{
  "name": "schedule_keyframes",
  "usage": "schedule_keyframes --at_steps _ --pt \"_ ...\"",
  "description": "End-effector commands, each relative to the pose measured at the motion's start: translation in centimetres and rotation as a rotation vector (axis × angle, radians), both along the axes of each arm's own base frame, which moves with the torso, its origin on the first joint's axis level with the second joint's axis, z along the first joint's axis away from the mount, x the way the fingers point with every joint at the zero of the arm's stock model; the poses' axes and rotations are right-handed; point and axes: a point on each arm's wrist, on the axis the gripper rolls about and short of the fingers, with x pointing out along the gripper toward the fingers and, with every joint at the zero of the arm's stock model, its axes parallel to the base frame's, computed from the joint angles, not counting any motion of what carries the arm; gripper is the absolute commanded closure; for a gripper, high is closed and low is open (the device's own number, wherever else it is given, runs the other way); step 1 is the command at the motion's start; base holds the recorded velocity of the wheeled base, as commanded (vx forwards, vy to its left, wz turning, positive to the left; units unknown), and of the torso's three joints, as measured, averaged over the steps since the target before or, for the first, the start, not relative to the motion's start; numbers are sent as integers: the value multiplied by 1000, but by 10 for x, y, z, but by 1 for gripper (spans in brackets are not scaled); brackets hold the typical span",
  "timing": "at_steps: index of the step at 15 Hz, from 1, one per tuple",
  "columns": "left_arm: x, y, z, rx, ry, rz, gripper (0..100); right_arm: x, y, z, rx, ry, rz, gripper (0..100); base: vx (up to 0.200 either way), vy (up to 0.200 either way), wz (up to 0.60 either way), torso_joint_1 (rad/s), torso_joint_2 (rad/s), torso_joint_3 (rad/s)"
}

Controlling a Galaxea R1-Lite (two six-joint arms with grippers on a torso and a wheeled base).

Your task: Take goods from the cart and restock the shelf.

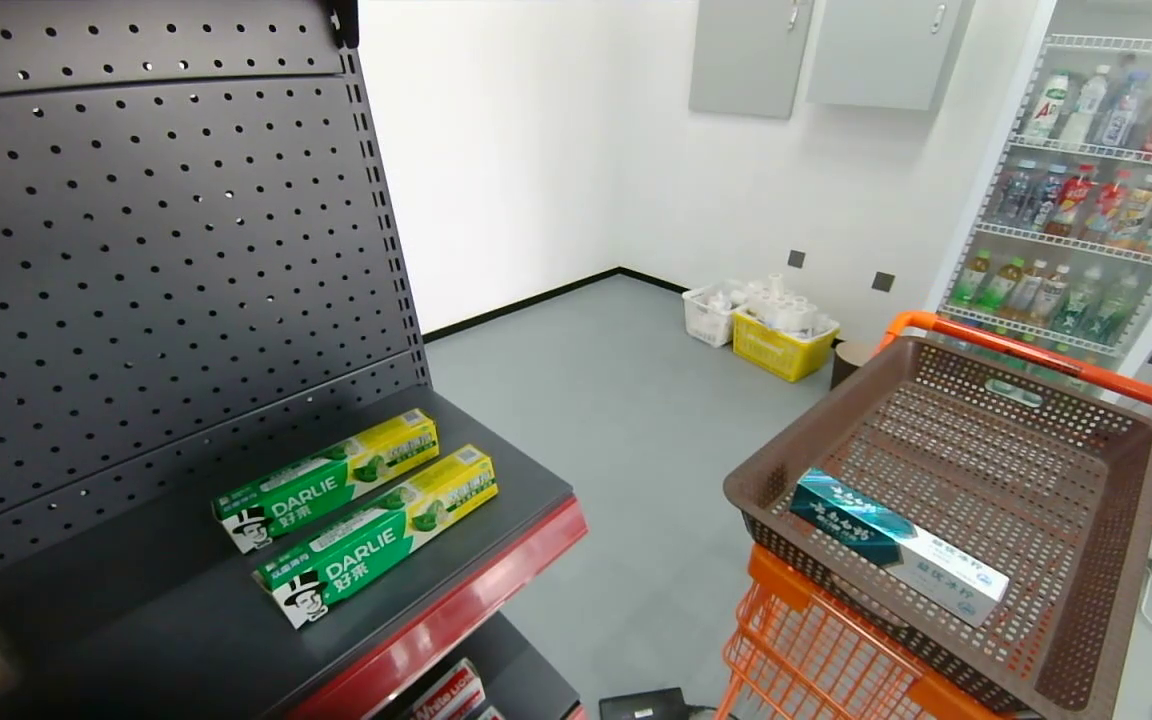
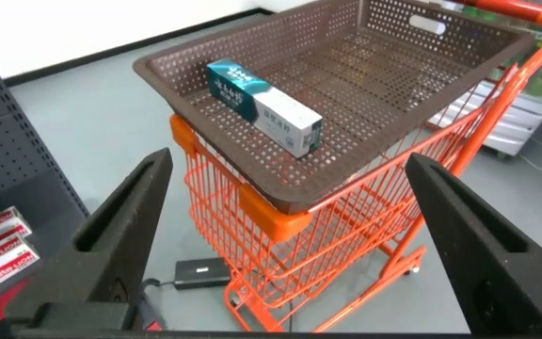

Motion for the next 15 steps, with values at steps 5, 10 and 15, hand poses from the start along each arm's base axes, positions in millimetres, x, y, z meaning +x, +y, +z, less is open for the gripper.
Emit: schedule_keyframes --at_steps 5,10,15 --pt "0 0 0 0 0 0 0 9 -2 82 -20 100 -173 0 0 0 0 0 0 0" --pt "0 0 0 0 0 0 0 40 -8 100 -107 240 -381 0 0 0 0 0 0 0" --pt "0 0 0 0 1 0 0 106 -16 149 -123 335 -423 0 0 0 0 0 0 0"
